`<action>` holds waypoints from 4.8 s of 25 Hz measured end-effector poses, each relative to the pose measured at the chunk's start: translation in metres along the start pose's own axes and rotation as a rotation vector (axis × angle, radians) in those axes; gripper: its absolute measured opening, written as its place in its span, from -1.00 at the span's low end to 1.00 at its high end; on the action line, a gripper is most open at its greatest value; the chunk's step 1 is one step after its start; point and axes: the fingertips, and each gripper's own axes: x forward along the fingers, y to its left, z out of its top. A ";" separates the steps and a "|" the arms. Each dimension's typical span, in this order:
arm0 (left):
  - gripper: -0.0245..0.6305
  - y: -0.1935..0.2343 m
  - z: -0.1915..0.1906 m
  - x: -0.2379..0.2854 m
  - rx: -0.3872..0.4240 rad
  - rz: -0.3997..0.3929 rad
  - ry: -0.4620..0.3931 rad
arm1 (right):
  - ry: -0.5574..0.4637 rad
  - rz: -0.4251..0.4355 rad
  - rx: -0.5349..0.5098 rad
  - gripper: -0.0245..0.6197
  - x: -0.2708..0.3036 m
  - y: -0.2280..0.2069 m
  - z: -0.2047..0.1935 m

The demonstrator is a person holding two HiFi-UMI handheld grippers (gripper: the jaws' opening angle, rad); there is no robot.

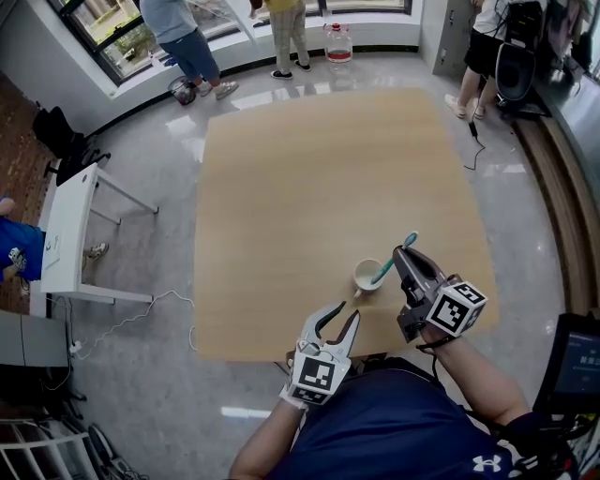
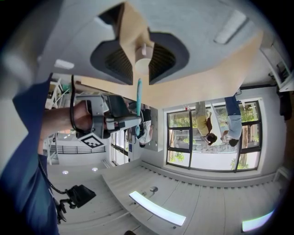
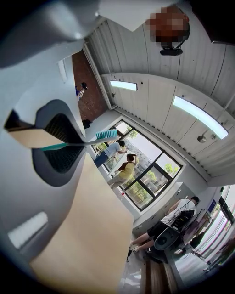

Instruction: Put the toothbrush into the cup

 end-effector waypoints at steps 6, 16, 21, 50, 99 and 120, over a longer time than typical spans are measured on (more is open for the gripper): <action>-0.59 0.001 -0.003 0.013 -0.024 0.008 0.025 | 0.055 -0.063 -0.019 -0.84 0.022 -0.049 -0.018; -0.59 0.012 -0.012 0.014 -0.080 0.024 0.040 | 0.158 -0.129 -0.038 -0.84 0.040 -0.094 -0.071; -0.59 0.013 -0.016 0.015 -0.083 0.025 0.055 | 0.199 -0.136 -0.044 -0.84 0.041 -0.100 -0.087; -0.59 0.017 -0.017 0.025 -0.103 -0.013 0.045 | 0.321 -0.145 -0.077 -0.63 0.036 -0.102 -0.122; -0.63 0.004 -0.007 0.003 -0.191 0.049 0.009 | 0.203 -0.026 -0.279 -0.85 -0.058 0.032 -0.084; -0.63 0.043 -0.012 -0.021 -0.234 0.160 -0.020 | 0.271 0.096 -0.363 -0.85 -0.012 0.068 -0.094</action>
